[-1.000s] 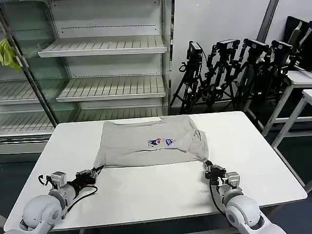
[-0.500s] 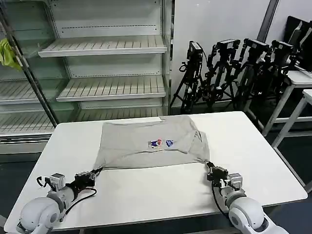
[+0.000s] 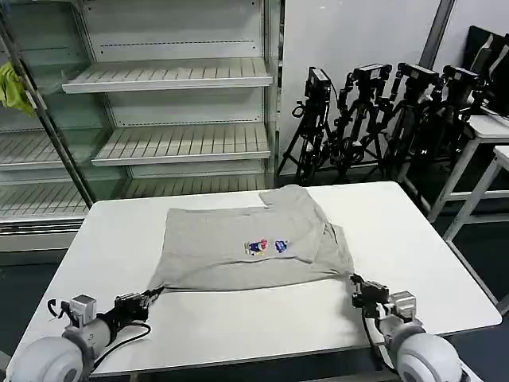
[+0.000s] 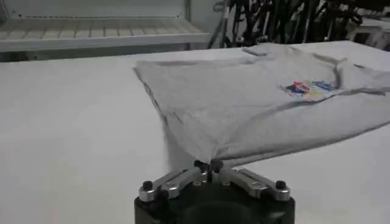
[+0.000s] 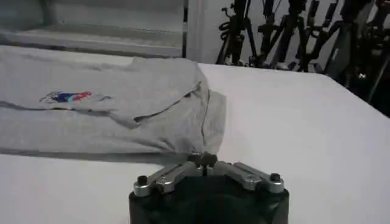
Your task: Fold and organize the clothes.
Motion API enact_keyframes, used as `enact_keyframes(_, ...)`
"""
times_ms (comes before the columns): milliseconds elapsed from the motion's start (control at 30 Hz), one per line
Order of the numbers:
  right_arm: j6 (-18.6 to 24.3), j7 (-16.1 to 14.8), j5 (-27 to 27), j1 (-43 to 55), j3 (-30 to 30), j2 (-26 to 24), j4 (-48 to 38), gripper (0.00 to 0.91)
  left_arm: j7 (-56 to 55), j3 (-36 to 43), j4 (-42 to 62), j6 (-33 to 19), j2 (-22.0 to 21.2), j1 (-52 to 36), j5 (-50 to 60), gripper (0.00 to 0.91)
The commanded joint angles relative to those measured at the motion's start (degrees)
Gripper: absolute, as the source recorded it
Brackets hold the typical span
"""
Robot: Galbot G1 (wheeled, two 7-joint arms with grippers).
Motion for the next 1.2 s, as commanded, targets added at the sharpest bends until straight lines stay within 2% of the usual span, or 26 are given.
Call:
enact_keyframes(33,-0.4,2.1,4.9,-12.0,9.8,-4.9,8.4,0.000,-0.4,-11.2,-10.4,0.3,2.1,16.2,-2.4,0.050)
enact_keyframes(300,-0.8,4.8,7.6,-22.0,15.3,-6.1,13.2,0.000,-0.7,-16.7,-14.4,0.3,1.7,25.4,-3.2,0.050)
enact_keyframes(667,-1.2,5.6,7.8,-29.9,19.7,-6.3,15.7,0.000,-0.9,-17.8,-15.3,0.2,1.2,28.3,-2.7,0.050)
enact_keyframes(1200,-1.1,5.8,7.9,-30.1,22.6,-7.6,13.6,0.000,-1.4,-17.6,-17.7,0.4,-0.7,30.8,-1.3,0.050)
